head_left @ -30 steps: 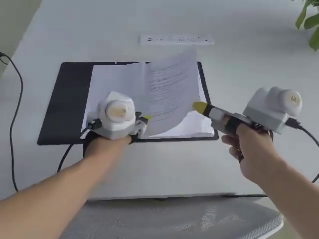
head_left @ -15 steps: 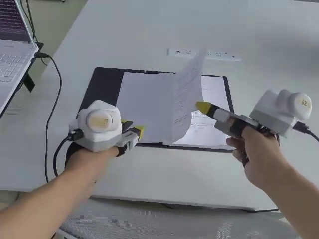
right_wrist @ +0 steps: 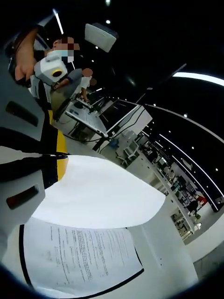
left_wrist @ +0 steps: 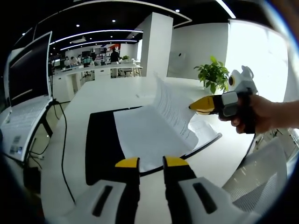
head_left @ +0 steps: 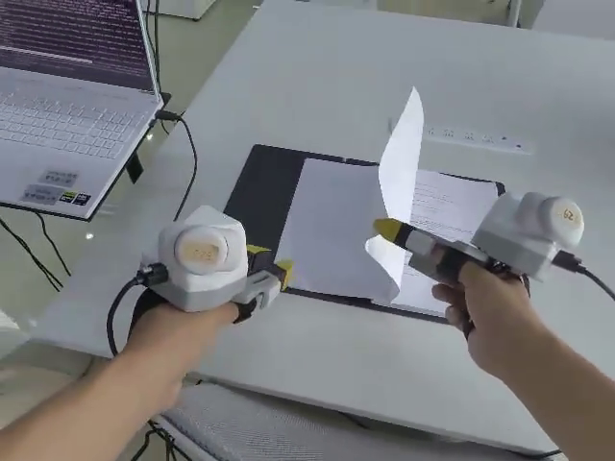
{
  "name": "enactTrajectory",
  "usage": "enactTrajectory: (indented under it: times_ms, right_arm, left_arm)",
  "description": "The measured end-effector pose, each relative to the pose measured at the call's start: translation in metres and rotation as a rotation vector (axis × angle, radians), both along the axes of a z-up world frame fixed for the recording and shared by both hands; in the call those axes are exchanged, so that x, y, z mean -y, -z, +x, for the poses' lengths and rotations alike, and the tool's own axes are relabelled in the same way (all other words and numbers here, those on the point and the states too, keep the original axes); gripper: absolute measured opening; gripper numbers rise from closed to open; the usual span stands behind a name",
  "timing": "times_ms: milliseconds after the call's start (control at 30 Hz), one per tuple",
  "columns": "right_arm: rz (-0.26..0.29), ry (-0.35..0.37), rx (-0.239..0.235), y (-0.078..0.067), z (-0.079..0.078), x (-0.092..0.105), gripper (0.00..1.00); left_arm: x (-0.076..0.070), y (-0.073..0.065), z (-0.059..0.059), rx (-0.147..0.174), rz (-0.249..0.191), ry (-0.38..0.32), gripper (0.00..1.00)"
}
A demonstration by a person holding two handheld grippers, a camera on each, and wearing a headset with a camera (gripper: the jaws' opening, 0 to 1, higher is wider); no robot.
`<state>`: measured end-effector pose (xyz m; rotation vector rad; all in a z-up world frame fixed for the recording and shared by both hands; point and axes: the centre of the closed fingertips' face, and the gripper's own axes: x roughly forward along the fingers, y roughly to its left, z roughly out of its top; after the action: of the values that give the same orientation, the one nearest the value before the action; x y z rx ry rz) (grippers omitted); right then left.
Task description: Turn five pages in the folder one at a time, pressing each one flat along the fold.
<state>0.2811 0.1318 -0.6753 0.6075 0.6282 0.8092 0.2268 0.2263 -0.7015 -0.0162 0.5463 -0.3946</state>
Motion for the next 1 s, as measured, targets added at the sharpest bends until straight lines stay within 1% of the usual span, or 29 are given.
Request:
enactTrajectory:
  times_ms: [33, 67, 133, 167, 200, 233, 300, 333, 367, 400, 433, 500, 533, 567, 633, 667, 700, 733, 767, 800, 867, 900, 933, 967, 1000]
  right_arm:
    - [-0.001, -0.006, -0.015, 0.003, 0.0, -0.005, 0.0]
    - [-0.007, -0.012, -0.023, 0.007, 0.0, -0.012, 0.0]
    - [-0.018, -0.032, -0.03, 0.011, -0.001, -0.025, 0.0]
    - [-0.018, -0.035, -0.033, 0.012, -0.002, -0.028, 0.0]
    - [-0.02, -0.042, -0.037, 0.014, -0.003, -0.036, 0.0]
    - [-0.025, -0.052, -0.039, 0.016, -0.003, -0.04, 0.0]
    - [-0.053, -0.071, -0.065, 0.027, -0.004, -0.051, 0.0]
    - [-0.051, -0.073, -0.067, 0.029, -0.005, -0.058, 0.0]
    - [-0.049, -0.075, -0.093, 0.033, -0.007, -0.061, 0.0]
    - [-0.046, -0.077, -0.106, 0.036, -0.008, -0.067, 0.0]
    - [-0.049, -0.078, -0.108, 0.041, -0.005, -0.07, 0.0]
    - [-0.06, -0.096, -0.132, 0.051, -0.003, -0.079, 0.0]
    - [-0.067, -0.103, -0.133, 0.054, -0.002, -0.082, 0.0]
    - [-0.089, -0.113, -0.139, 0.062, 0.0, -0.085, 0.0]
    - [-0.098, -0.128, -0.162, 0.072, 0.001, -0.091, 0.0]
    - [-0.108, -0.134, -0.165, 0.077, 0.002, -0.092, 0.0]
    - [-0.134, -0.142, -0.166, 0.085, 0.003, -0.093, 0.0]
    - [-0.135, -0.148, -0.172, 0.089, 0.004, -0.094, 0.0]
    - [-0.142, -0.157, -0.185, 0.097, 0.004, -0.095, 0.0]
    - [-0.157, -0.162, -0.193, 0.103, 0.005, -0.095, 0.0]
    - [-0.168, -0.175, -0.201, 0.114, 0.006, -0.097, 0.0]
    - [-0.181, -0.178, -0.211, 0.119, 0.005, -0.096, 0.0]
    - [-0.185, -0.181, -0.212, 0.124, 0.006, -0.097, 0.0]
    - [-0.187, -0.183, -0.213, 0.126, 0.006, -0.097, 0.0]
    - [-0.192, -0.186, -0.226, 0.132, 0.005, -0.097, 0.0]
  left_arm:
    - [-0.003, 0.001, -0.001, -0.004, 0.009, 0.001, 0.16]
    - [-0.007, 0.002, -0.002, -0.002, 0.008, -0.002, 0.16]
    - [-0.014, 0.005, -0.004, -0.007, 0.004, -0.012, 0.17]
    - [-0.017, 0.006, -0.004, -0.008, 0.006, -0.014, 0.16]
    - [-0.019, 0.006, -0.006, -0.009, 0.008, -0.017, 0.16]
    - [-0.023, 0.007, -0.007, -0.012, 0.002, -0.027, 0.16]
    - [-0.028, 0.007, -0.009, -0.014, -0.007, -0.037, 0.16]
    - [-0.03, 0.008, -0.009, -0.016, -0.008, -0.039, 0.16]
    - [-0.032, 0.009, -0.01, -0.018, -0.011, -0.044, 0.16]
    - [-0.033, 0.009, -0.011, -0.018, -0.013, -0.047, 0.16]
    - [-0.035, 0.01, -0.011, -0.02, -0.013, -0.048, 0.15]
    - [-0.039, 0.013, -0.011, -0.025, -0.011, -0.055, 0.15]
    - [-0.04, 0.014, -0.011, -0.026, -0.014, -0.059, 0.15]
    - [-0.041, 0.015, -0.011, -0.029, -0.022, -0.064, 0.15]
    - [-0.042, 0.016, -0.011, -0.03, -0.024, -0.066, 0.15]
    - [-0.043, 0.018, -0.011, -0.033, -0.024, -0.07, 0.15]
    - [-0.044, 0.019, -0.011, -0.035, -0.025, -0.072, 0.15]
    - [-0.045, 0.02, -0.011, -0.036, -0.032, -0.079, 0.15]
    - [-0.045, 0.02, -0.01, -0.037, -0.034, -0.082, 0.15]
    - [-0.046, 0.022, -0.01, -0.039, -0.034, -0.083, 0.14]
    - [-0.046, 0.025, -0.01, -0.046, -0.033, -0.083, 0.14]
    - [-0.047, 0.026, -0.01, -0.048, -0.031, -0.083, 0.14]
    - [-0.047, 0.028, -0.01, -0.052, -0.031, -0.083, 0.14]
    - [-0.048, 0.03, -0.01, -0.057, -0.032, -0.087, 0.14]
    - [-0.049, 0.031, -0.009, -0.059, -0.032, -0.089, 0.14]
